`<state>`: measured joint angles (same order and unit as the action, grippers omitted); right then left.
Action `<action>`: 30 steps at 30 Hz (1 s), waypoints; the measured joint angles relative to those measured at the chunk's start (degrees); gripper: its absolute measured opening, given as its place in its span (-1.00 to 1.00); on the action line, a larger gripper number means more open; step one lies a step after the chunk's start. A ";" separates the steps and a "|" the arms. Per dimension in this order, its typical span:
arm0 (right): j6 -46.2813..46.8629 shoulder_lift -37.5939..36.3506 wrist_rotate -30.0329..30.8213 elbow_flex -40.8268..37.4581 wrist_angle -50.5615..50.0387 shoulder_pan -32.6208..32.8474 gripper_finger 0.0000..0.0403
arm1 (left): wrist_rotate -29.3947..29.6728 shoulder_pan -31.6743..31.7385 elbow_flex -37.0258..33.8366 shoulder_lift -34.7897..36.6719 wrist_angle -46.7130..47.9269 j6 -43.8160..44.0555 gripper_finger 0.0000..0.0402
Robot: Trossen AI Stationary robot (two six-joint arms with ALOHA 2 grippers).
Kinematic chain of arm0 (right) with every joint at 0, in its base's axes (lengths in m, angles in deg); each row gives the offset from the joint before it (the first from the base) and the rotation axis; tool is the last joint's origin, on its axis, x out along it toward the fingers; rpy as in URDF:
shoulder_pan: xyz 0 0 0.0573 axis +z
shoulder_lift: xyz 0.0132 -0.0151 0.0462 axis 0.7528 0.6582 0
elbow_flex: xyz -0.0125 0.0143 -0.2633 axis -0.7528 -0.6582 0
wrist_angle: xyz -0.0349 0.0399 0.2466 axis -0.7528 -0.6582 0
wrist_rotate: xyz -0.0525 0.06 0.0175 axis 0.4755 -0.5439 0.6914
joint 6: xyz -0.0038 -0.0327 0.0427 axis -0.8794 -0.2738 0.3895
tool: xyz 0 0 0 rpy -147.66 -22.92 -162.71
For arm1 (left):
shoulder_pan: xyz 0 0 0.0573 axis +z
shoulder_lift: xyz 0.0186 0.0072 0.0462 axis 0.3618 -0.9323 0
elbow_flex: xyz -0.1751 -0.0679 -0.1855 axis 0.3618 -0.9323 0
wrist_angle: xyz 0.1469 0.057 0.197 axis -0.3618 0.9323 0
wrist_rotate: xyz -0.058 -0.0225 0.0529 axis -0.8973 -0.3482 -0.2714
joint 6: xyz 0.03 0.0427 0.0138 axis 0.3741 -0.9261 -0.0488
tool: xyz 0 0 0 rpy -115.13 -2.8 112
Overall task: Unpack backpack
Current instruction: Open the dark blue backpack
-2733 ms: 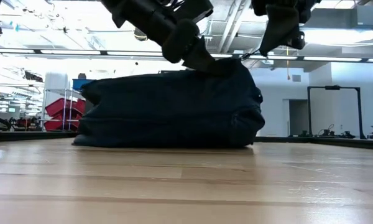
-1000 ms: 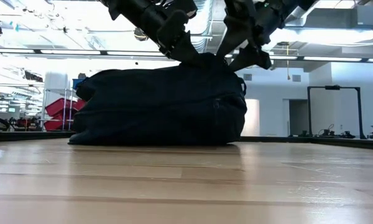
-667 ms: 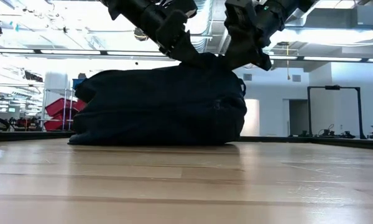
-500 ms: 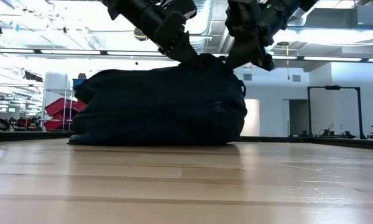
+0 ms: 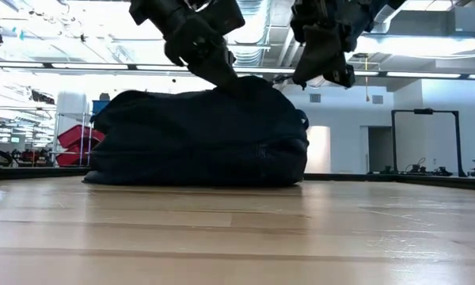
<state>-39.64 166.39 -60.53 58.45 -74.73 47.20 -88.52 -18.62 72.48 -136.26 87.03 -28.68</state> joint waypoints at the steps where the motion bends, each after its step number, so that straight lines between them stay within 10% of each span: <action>1: -0.06 0.00 -0.15 0.02 -0.52 -0.30 -1.00 | -0.03 -0.58 0.02 0.50 0.56 -0.26 -1.00; 20: -4.16 0.17 4.69 -0.17 -3.39 -7.26 -1.00 | 3.91 -4.52 -0.33 13.14 15.52 4.23 -1.00; 30: -7.51 0.31 -5.88 -0.04 9.13 -3.75 -0.98 | 11.88 -2.35 -3.31 12.78 8.48 -0.70 -1.00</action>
<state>-47.15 166.70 -66.42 58.41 -65.60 43.45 -76.65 -20.97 69.17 -123.49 95.51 -29.38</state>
